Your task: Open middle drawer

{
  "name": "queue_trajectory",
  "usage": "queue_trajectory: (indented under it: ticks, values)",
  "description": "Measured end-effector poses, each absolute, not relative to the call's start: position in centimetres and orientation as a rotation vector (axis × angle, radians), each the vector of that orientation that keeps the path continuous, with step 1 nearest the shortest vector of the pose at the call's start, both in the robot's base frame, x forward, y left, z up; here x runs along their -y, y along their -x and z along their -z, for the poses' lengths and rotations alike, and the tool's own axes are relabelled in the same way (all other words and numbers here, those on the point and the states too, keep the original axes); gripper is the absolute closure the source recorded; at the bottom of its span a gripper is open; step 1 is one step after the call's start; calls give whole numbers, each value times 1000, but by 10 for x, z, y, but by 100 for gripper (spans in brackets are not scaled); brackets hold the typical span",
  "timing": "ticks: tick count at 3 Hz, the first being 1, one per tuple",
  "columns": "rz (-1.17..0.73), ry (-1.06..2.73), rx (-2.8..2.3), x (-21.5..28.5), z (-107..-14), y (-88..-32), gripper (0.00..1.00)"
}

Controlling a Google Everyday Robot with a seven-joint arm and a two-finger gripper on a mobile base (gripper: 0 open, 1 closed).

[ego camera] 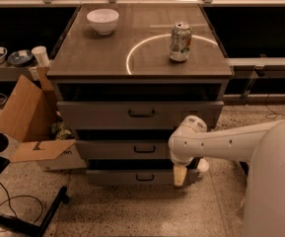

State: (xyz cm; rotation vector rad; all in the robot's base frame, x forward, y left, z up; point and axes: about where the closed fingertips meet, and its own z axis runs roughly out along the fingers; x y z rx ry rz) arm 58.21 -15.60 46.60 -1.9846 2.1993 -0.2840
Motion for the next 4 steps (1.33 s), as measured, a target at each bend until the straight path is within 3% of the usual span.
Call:
queue_trajectory:
  ticks: [2,4]
  values:
    - [246,1977,-2167,149,-432,-625,0]
    - [191,1956,-2183,138,-408,-648,39]
